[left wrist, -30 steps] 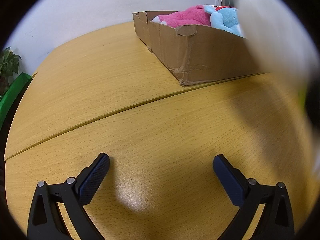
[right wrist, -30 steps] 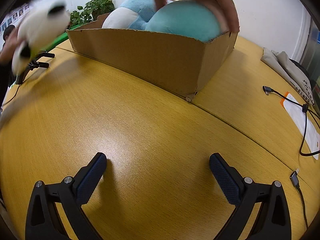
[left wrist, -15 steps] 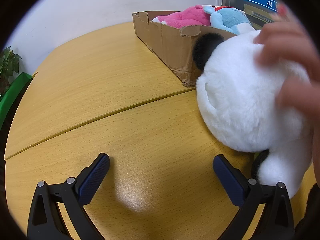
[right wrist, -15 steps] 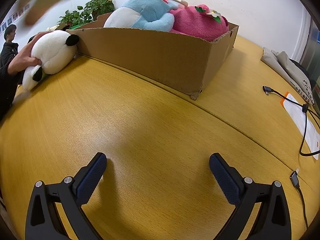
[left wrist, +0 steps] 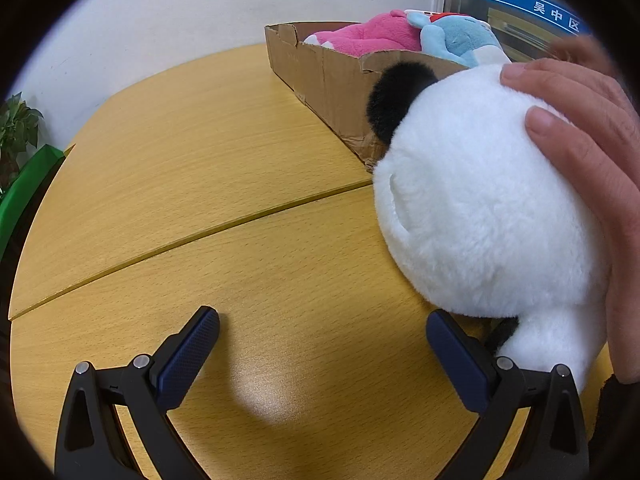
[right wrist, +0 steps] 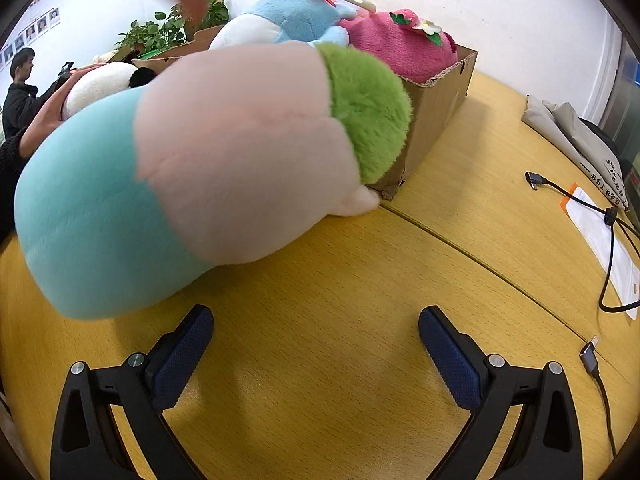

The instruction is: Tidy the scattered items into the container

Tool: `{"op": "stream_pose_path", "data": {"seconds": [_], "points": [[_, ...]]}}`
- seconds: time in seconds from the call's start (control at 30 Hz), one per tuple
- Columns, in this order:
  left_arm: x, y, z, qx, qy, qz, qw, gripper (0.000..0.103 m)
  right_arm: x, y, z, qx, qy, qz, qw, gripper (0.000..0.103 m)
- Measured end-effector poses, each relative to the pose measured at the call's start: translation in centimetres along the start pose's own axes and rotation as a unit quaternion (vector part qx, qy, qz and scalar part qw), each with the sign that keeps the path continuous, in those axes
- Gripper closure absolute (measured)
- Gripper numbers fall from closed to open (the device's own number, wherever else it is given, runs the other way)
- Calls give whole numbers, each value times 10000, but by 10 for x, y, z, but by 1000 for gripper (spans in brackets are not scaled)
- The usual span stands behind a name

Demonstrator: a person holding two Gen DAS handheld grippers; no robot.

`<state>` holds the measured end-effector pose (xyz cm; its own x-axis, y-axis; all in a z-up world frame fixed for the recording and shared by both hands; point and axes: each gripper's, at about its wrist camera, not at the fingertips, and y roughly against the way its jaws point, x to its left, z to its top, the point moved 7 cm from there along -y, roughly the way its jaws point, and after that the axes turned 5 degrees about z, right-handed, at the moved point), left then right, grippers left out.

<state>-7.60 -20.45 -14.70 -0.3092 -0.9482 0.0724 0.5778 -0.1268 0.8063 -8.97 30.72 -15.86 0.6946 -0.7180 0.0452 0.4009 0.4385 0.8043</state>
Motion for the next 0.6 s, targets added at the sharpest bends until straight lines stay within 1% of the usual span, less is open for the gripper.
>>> {"op": "stream_pose_path", "data": {"seconds": [0.6], "points": [[-1,0,1,1,0,2,10000,0,0,0,0,-1,3,4,10000,0]]}}
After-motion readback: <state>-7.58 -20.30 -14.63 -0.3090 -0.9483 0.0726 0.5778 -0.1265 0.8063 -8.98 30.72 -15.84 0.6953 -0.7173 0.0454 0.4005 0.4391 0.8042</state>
